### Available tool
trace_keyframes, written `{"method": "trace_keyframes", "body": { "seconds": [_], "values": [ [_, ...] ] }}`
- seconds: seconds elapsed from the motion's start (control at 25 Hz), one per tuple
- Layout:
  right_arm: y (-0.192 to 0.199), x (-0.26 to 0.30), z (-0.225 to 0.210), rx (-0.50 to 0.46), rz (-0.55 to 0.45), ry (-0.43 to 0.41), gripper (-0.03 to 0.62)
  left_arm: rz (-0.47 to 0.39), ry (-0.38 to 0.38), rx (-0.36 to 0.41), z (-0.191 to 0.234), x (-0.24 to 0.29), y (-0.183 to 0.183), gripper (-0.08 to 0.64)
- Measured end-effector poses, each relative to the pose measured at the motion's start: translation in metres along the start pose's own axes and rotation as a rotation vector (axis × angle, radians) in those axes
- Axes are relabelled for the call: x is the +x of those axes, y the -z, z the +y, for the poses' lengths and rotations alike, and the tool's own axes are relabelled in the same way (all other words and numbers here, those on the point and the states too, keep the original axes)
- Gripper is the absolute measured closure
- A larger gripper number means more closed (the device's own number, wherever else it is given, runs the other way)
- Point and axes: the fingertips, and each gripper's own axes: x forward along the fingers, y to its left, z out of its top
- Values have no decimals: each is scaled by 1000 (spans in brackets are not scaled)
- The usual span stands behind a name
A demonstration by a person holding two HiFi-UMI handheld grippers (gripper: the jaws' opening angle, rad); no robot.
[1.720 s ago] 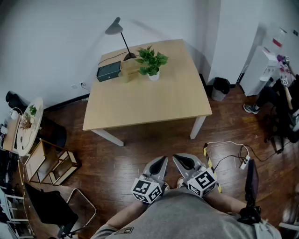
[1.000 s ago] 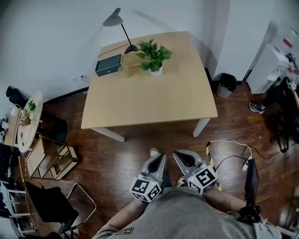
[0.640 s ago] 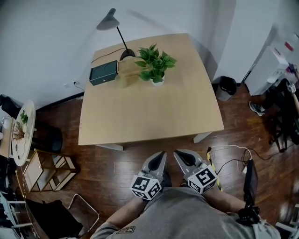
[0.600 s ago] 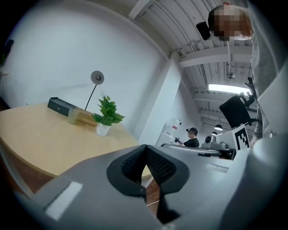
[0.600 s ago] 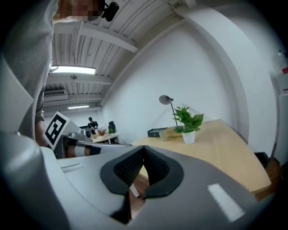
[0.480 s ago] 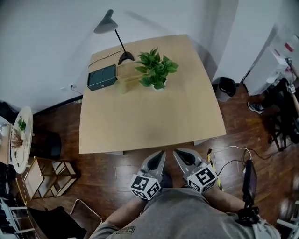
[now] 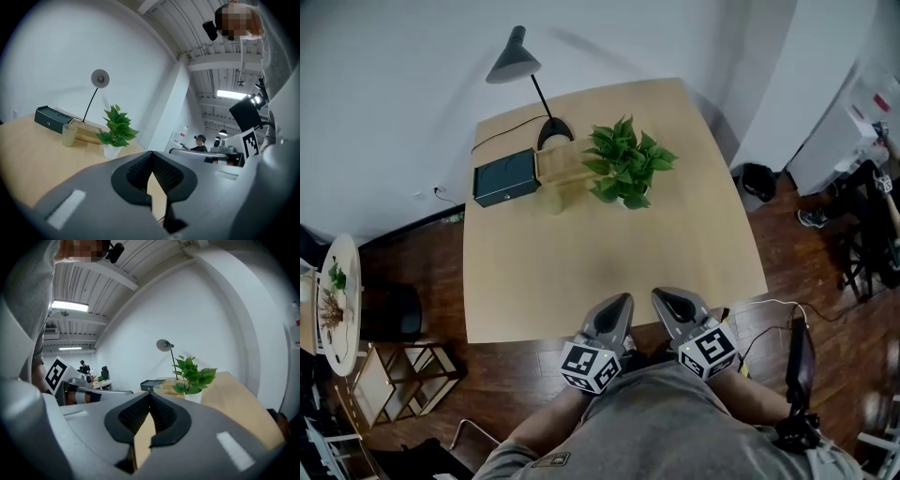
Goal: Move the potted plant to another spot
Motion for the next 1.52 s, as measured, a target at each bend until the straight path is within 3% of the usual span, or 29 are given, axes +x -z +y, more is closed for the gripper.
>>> {"method": "trace_keyframes", "body": {
  "seconds": [0.24,0.44,1.08,1.52],
  "values": [
    [-10,24,-29,-1,4,-13,586,4,-5,-2,14,34,-9,557],
    [-15,38,-54,-13,14,-58,586,-1,-54,2,26,62,-18,557],
    [-79,137,-160,-96,-58,-44,586,-62,-125,112,104,172,-92,557],
    [-61,165,-180,-74,-17,-41,586,-24,-146,97,130,193,-79,557]
  ]
}}
